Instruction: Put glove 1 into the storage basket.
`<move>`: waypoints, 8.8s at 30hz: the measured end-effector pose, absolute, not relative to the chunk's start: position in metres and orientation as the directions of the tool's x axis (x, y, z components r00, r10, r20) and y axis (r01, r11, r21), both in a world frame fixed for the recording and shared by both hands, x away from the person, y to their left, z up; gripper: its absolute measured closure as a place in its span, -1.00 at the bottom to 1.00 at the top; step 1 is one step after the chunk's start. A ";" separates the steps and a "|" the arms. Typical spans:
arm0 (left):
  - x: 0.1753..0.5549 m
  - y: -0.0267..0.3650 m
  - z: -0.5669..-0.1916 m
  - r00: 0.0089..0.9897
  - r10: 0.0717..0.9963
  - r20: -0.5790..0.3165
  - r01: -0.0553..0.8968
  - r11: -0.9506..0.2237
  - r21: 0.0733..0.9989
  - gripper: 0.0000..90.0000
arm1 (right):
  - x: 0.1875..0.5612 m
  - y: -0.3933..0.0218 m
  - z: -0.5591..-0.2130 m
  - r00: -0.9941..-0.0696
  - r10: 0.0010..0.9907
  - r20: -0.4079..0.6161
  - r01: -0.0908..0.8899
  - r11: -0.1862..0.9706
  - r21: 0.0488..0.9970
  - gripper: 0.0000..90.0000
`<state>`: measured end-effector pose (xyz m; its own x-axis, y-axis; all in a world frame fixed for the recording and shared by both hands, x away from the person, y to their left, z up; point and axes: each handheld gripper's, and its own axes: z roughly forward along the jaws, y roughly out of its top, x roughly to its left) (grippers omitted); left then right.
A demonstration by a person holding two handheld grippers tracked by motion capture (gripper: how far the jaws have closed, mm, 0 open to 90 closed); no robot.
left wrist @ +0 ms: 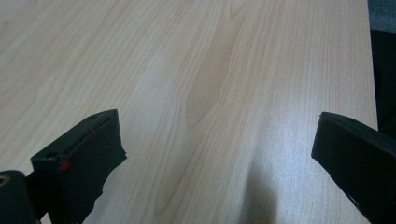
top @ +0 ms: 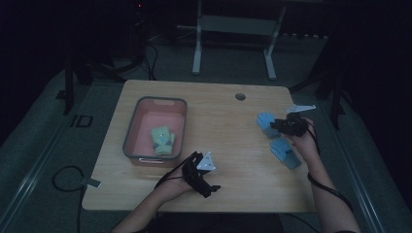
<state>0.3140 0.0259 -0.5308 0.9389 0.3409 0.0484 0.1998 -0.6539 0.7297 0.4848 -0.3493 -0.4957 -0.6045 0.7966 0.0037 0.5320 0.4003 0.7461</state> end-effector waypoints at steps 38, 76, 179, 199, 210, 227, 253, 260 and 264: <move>0.308 0.033 -0.551 0.930 0.357 0.084 0.186 -0.656 0.732 -0.96 | 0.524 -0.338 -0.534 -0.496 0.868 0.027 0.669 0.362 0.649 0.93; 0.306 0.033 -0.552 0.929 0.357 0.101 0.175 -0.662 0.729 -0.96 | 0.392 -0.254 -0.468 -0.468 0.883 0.028 0.612 0.301 0.731 0.94; 0.306 0.034 -0.556 0.934 0.341 0.111 0.161 -0.675 0.720 -0.96 | 0.417 -0.387 -0.535 -0.636 0.771 -0.028 0.613 0.526 0.589 0.81; 0.306 0.035 -0.556 0.934 0.339 0.110 0.157 -0.668 0.727 -0.96 | 0.386 -0.359 -0.475 -0.328 0.945 -0.022 0.689 0.255 0.679 0.89; 0.307 0.036 -0.555 0.935 0.338 0.108 0.155 -0.663 0.732 -0.96 | 0.366 -0.348 -0.483 -0.274 0.961 0.018 0.703 0.188 0.686 0.89; 0.307 0.036 -0.555 0.935 0.338 0.104 0.157 -0.661 0.733 -0.96 | 0.381 -0.340 -0.537 -0.224 0.974 0.021 0.769 0.163 0.618 0.63; 0.306 0.035 -0.556 0.934 0.339 0.111 0.156 -0.667 0.729 -0.96 | 0.381 -0.370 -0.513 -0.664 0.745 -0.066 0.555 0.550 0.624 0.39; 0.306 0.035 -0.556 0.935 0.337 0.113 0.154 -0.670 0.726 -0.96 | 0.380 -0.372 -0.524 -0.663 0.749 -0.011 0.569 0.513 0.643 0.40; 0.305 0.035 -0.556 0.934 0.339 0.111 0.156 -0.668 0.728 -0.96 | 0.382 -0.370 -0.531 -0.654 0.755 -0.056 0.576 0.544 0.609 0.40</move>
<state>0.3054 0.0346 -0.5561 0.9342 0.3390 0.1112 0.1558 -0.6679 0.7277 0.3817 -0.3696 -0.5312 -0.6539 0.7546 -0.0556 0.5764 0.5444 0.6094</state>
